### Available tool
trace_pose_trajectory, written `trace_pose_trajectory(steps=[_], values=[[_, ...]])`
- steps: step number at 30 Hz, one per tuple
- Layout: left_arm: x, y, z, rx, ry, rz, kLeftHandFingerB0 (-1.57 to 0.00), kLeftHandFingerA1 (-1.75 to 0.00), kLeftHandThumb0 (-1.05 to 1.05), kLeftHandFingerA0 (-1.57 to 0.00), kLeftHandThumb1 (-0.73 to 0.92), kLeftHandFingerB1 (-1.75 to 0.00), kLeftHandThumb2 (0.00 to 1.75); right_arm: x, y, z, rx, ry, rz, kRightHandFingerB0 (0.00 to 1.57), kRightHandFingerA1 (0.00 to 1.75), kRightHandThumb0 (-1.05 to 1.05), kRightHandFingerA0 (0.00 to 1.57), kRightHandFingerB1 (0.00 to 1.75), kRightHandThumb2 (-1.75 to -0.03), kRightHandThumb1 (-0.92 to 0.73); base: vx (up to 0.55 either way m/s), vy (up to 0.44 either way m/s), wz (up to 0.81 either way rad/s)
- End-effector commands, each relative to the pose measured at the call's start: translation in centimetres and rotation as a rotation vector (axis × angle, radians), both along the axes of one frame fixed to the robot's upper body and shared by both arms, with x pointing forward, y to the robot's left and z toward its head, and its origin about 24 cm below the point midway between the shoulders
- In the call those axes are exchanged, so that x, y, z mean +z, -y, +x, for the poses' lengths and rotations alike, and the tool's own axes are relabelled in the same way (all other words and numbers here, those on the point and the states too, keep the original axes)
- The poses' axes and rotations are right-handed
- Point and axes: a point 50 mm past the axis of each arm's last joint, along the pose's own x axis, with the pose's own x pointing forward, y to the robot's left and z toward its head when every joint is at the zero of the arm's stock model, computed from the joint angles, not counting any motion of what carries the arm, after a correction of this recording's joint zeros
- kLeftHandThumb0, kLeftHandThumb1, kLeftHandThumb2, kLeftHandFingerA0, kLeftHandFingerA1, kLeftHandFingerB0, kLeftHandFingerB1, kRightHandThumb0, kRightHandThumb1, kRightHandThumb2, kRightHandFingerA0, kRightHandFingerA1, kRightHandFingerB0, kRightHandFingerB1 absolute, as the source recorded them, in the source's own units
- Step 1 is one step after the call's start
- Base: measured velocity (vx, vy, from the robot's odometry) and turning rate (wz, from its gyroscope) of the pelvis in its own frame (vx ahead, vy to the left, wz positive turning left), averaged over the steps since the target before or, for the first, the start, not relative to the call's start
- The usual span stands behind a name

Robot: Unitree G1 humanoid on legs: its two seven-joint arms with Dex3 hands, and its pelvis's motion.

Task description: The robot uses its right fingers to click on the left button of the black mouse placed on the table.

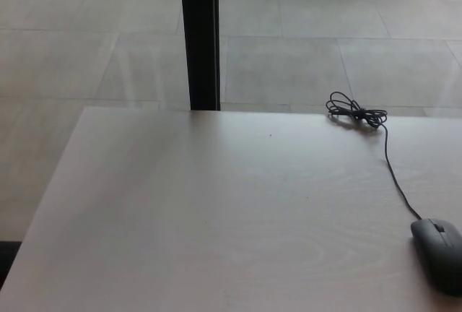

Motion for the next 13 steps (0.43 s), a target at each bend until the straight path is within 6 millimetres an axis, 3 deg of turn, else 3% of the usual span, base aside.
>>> trace_pose_trajectory(steps=[1,3,4,6,7,8,9,11,12,13], values=[[0.46,-0.45,-0.25,0.01,-0.008,0.016,-0.36,-0.66,-0.55,-0.59,0.76,-0.45,0.63,0.41,0.74,-0.23,-0.015,0.007,-0.017,0.03,0.65,-0.28,0.48,0.44,-0.98,-0.56,0.0,0.0,0.0],[0.51,-0.5,-0.27,0.016,-0.001,0.012,-0.36,-0.67,-0.5,-0.58,0.69,-0.46,0.6,0.45,0.71,-0.28,-0.02,0.0,-0.037,0.06,0.66,-0.25,0.5,0.45,-0.96,-0.54,0.0,0.0,0.0],[0.51,-0.5,-0.28,0.019,0.007,0.011,-0.47,-0.71,-0.45,-0.57,0.65,-0.55,0.59,0.43,0.71,-0.29,-0.012,-0.008,-0.046,0.19,0.48,-0.31,0.6,0.28,-0.61,-0.72,0.0,0.0,0.0],[0.48,-0.48,-0.3,0.033,0.017,0.008,-0.5,-0.71,-0.43,-0.59,0.63,-0.55,0.58,0.41,0.74,-0.34,-0.003,-0.014,-0.054,0.2,0.53,-0.3,0.64,0.29,-0.61,-0.72,0.0,0.0,0.0],[0.47,-0.48,-0.32,0.045,0.026,0.007,-0.59,-0.78,-0.42,-0.67,0.61,-0.59,0.57,0.41,0.72,-0.31,-0.006,-0.019,-0.061,0.21,0.9,-0.28,0.79,0.29,-0.61,-0.71,0.0,0.0,0.0],[0.48,-0.49,-0.33,0.043,0.025,0.01,-0.64,-0.81,-0.41,-0.71,0.59,-0.61,0.56,0.39,0.72,-0.3,-0.007,-0.022,-0.064,0.21,1.01,-0.25,0.79,0.29,-0.61,-0.71,0.0,0.0,0.0],[0.48,-0.51,-0.35,0.046,0.02,0.006,-0.65,-0.78,-0.37,-0.69,0.59,-0.62,0.56,0.36,0.73,-0.28,-0.008,-0.021,-0.064,0.19,1.43,-0.31,0.81,0.33,-0.67,-0.66,0.0,0.0,0.0],[0.49,-0.51,-0.35,0.052,0.024,0.007,-0.67,-0.76,-0.36,-0.64,0.6,-0.62,0.56,0.23,0.74,-0.29,-0.012,-0.023,-0.068,0.2,1.49,-0.29,0.84,0.33,-0.68,-0.66,0.0,0.0,0.0],[0.49,-0.51,-0.37,0.044,0.012,0.013,-0.7,-0.9,-0.36,-0.75,0.58,-0.65,0.56,0.23,0.73,-0.3,-0.011,-0.022,-0.067,0.22,1.59,-0.27,0.86,0.32,-0.66,-0.68,0.0,0.0,0.0],[0.49,-0.51,-0.37,0.044,0.012,0.013,-0.7,-0.9,-0.36,-0.75,0.58,-0.65,0.56,0.23,0.73,-0.3,-0.011,-0.022,-0.067,0.22,1.59,-0.27,0.86,0.32,-0.66,-0.68,0.0,0.0,0.0]])
